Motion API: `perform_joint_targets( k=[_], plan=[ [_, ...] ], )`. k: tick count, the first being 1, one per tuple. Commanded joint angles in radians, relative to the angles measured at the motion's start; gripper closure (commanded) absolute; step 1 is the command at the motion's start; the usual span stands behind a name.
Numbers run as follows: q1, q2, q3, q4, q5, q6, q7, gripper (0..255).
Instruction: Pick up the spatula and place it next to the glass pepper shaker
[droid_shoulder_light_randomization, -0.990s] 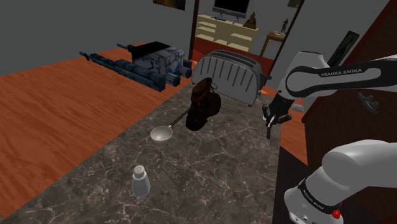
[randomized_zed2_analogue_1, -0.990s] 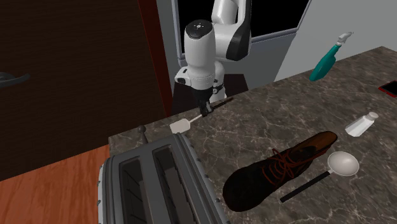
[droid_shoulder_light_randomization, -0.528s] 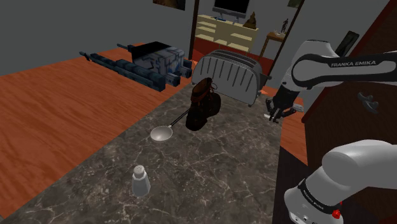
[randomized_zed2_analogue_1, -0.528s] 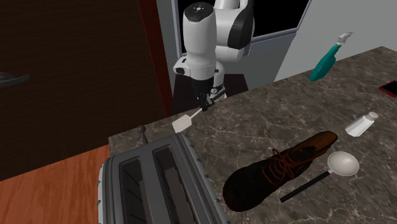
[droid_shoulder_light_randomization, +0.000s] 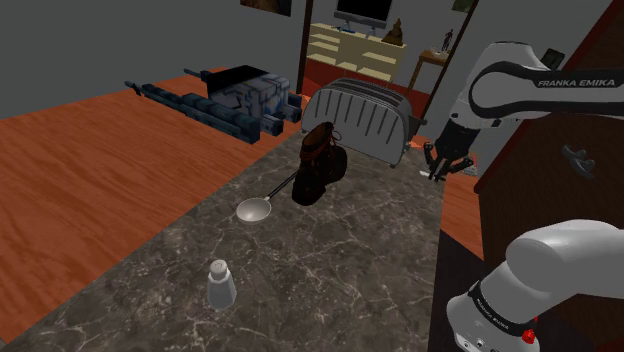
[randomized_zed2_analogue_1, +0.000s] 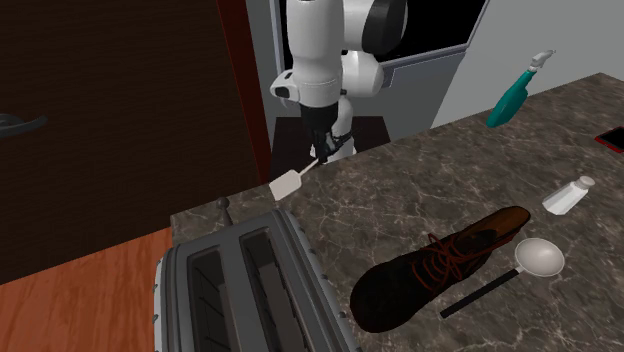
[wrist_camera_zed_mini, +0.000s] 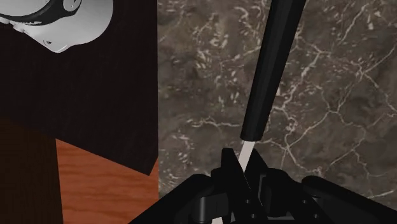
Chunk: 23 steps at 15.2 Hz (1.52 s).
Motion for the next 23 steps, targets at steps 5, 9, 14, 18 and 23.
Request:
perform_joint_targets(
  k=[5,9,14,18,23],
  plan=[
    [-0.004,-0.014,-0.007,0.073,-0.008,-0.087,0.002,255],
    [-0.005,-0.018,-0.01,0.124,-0.011,-0.143,0.005,255],
    [-0.006,-0.018,-0.013,0.179,-0.014,-0.197,0.008,255],
    [0.042,-0.094,0.066,0.142,0.053,-0.228,0.098,255],
    [0.107,-0.161,0.172,0.123,0.147,-0.26,0.217,255]
  ],
)
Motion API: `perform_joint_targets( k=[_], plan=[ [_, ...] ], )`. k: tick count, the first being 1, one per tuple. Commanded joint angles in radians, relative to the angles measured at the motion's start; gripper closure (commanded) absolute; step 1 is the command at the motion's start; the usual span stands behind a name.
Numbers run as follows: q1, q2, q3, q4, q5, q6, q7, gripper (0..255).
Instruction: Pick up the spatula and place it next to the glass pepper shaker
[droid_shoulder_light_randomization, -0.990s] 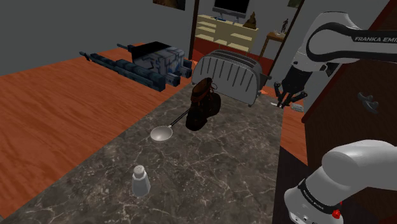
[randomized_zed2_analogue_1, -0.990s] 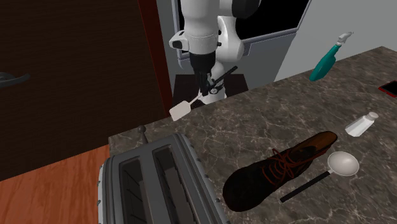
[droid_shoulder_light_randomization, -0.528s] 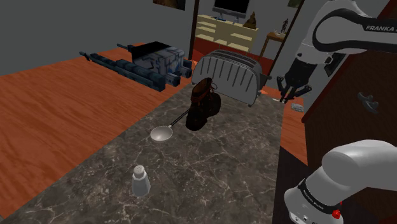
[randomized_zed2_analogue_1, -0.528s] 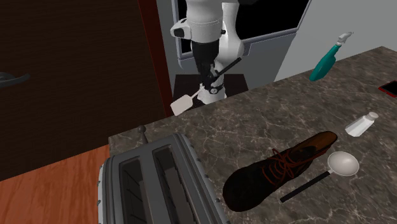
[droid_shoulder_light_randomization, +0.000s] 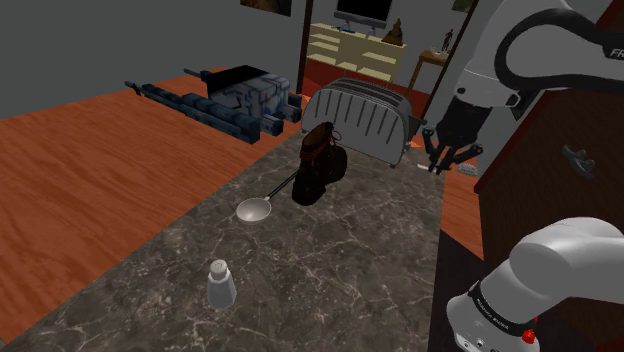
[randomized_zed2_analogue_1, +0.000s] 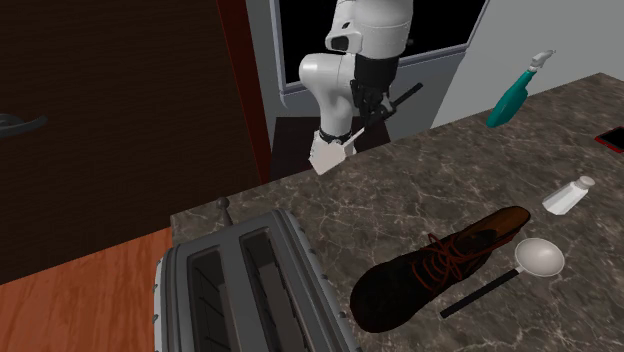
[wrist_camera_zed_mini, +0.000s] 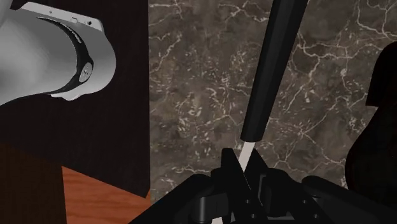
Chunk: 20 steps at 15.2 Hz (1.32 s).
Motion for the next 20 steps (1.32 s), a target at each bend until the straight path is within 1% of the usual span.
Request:
perform_joint_targets(
  k=[1,7,12,16,20],
  plan=[
    [0.029,-0.028,0.048,-0.014,0.044,-0.006,0.053,255],
    [0.098,-0.052,0.186,0.01,0.163,-0.023,0.202,255],
    [0.138,-0.035,0.307,0.062,0.254,-0.021,0.325,255],
    [0.152,-0.001,0.407,0.123,0.317,-0.01,0.422,255],
    [0.148,0.047,0.511,0.2,0.367,0.007,0.517,255]
  ],
)
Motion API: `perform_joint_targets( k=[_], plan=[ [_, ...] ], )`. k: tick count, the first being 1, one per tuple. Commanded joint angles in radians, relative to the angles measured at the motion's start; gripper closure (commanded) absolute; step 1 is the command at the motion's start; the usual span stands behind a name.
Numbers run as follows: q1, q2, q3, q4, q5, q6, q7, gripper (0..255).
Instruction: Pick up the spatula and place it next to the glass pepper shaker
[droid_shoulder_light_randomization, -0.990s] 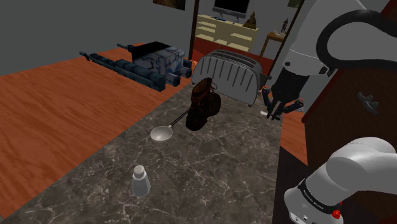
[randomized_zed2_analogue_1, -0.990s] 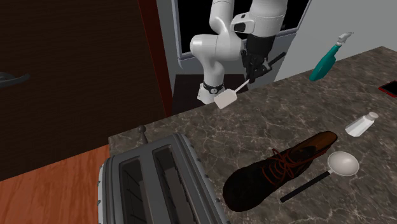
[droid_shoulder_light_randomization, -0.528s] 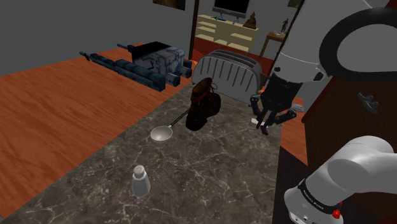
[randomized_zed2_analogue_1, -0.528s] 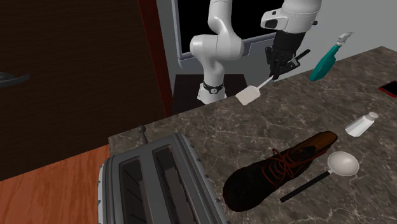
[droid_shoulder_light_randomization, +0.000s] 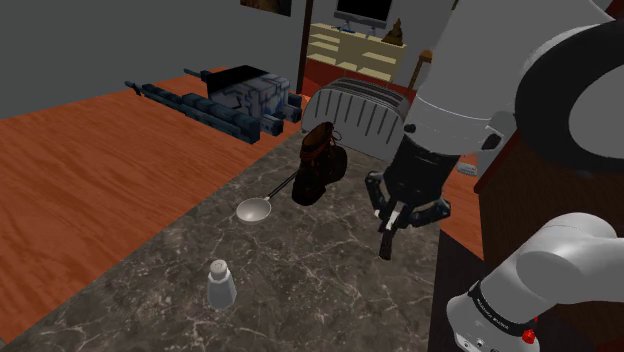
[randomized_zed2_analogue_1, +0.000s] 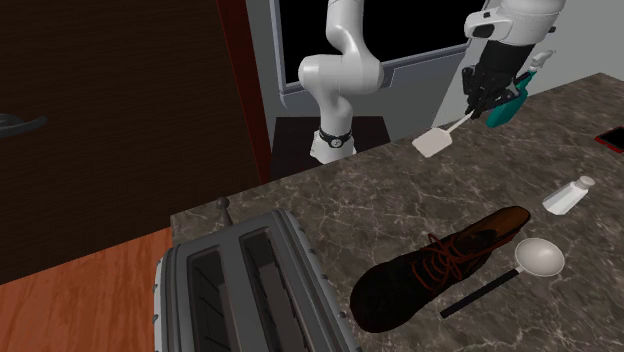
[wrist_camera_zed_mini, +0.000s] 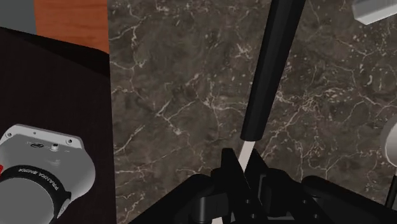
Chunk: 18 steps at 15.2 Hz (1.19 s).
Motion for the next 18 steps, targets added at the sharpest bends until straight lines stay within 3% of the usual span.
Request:
perform_joint_targets(
  k=[1,7,11,18],
  plan=[
    [-0.008,0.03,0.058,0.038,0.025,0.017,0.048,255],
    [-0.065,0.124,0.235,0.189,0.065,0.05,0.19,255],
    [-0.152,0.202,0.395,0.325,0.07,0.074,0.299,255],
    [-0.156,0.195,0.444,0.249,0.103,0.154,0.279,255]
  ],
)
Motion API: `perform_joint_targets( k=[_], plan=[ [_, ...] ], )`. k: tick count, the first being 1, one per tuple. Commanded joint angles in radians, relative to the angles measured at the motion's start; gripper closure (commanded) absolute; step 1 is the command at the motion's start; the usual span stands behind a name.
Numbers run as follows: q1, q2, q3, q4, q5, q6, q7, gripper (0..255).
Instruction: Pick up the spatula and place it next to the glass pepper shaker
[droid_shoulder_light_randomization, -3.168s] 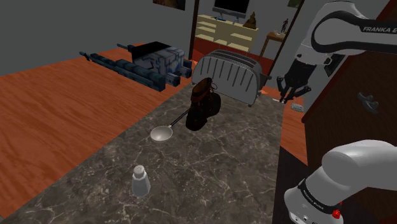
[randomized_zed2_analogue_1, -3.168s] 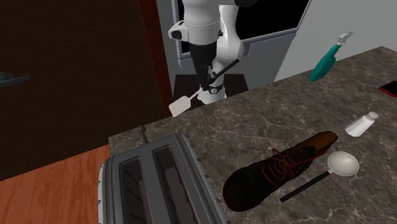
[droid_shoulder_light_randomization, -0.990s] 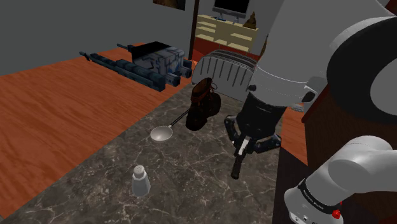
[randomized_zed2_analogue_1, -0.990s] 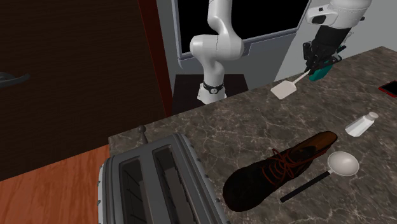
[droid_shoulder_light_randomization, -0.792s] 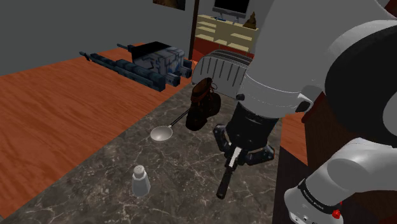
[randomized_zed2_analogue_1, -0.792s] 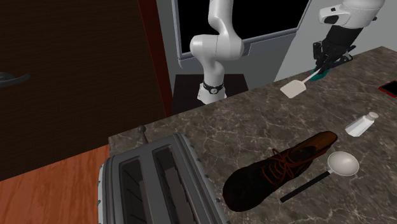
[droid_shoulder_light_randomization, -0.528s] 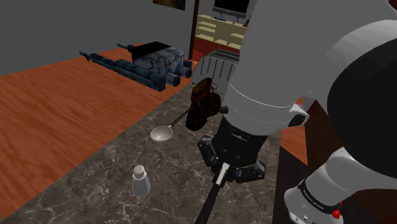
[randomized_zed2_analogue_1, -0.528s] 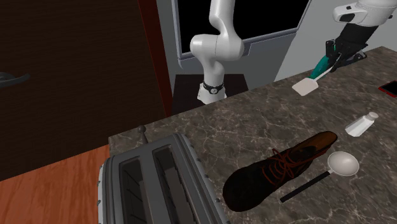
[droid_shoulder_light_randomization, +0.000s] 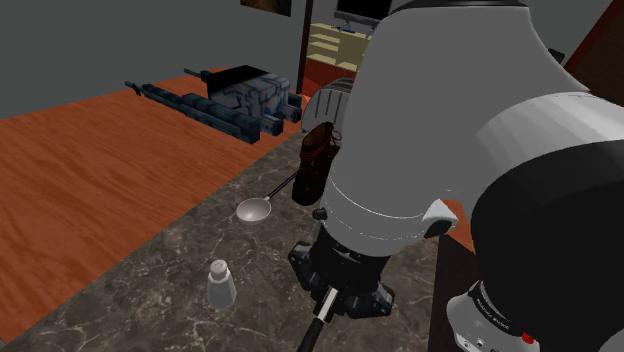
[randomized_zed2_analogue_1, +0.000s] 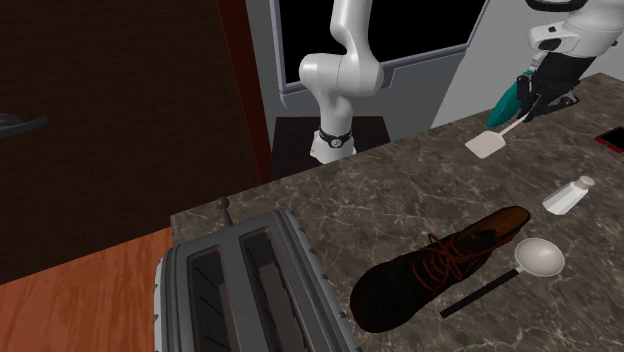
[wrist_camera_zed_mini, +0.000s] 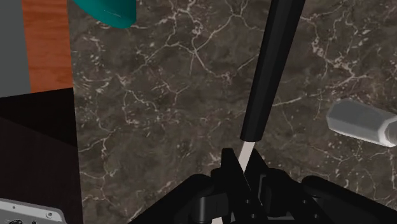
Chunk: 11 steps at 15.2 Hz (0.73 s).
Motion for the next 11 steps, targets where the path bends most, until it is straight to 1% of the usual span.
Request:
perform_joint_targets(
  k=[1,11],
  plan=[
    [-0.001,-0.001,0.015,-0.021,0.01,0.023,-0.004,255],
    [-0.027,0.007,0.11,-0.109,0.059,0.144,-0.03,255]
  ],
)
